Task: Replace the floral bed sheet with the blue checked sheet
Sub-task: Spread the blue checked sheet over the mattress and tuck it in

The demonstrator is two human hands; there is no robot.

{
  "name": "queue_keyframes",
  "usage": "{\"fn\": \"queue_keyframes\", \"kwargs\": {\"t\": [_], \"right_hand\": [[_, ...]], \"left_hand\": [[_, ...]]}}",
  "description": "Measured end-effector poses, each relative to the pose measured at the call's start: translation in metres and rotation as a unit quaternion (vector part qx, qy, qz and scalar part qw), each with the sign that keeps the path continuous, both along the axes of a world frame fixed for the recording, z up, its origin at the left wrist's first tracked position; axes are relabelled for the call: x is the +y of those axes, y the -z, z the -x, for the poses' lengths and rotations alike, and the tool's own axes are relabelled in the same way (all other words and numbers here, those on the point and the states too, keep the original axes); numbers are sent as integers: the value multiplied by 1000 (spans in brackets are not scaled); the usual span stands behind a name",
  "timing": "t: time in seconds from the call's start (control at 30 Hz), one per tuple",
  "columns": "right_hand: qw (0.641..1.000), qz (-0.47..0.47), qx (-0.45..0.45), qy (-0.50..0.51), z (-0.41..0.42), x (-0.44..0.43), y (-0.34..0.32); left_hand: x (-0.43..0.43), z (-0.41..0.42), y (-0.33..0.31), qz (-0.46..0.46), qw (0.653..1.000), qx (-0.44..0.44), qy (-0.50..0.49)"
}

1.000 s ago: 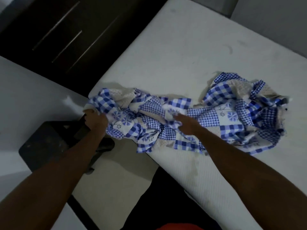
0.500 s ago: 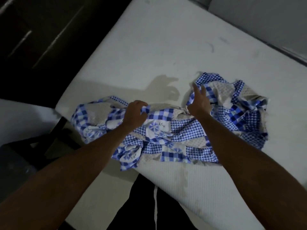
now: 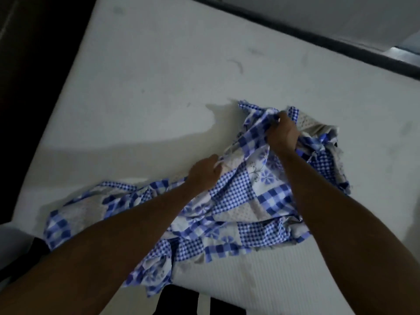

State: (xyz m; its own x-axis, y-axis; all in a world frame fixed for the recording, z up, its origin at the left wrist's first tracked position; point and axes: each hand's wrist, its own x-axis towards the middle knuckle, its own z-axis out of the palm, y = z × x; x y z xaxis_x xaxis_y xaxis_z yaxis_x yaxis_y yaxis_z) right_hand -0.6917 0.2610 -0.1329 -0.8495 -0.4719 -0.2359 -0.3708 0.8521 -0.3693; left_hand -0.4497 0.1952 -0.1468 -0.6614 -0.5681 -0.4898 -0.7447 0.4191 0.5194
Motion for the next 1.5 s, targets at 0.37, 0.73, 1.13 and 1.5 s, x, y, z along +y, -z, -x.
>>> {"fn": "queue_keyframes", "kwargs": {"t": [0.37,0.73,1.13,1.5], "right_hand": [[956,250,-75,-137,75,-100,-58],[984,-37,-81,-154,-122,-18,32],[958,60,-47,-277,-186,-83,8],[910,85,-81,-398,-192,-117,-42]], "left_hand": [[-166,57,-61,244,955,12,-166],[-110,-76,1,202,973,-69,-86],[-144,-116,-19,274,949,42,-150],[-96,-122,-60,97,991,59,-68]]}}
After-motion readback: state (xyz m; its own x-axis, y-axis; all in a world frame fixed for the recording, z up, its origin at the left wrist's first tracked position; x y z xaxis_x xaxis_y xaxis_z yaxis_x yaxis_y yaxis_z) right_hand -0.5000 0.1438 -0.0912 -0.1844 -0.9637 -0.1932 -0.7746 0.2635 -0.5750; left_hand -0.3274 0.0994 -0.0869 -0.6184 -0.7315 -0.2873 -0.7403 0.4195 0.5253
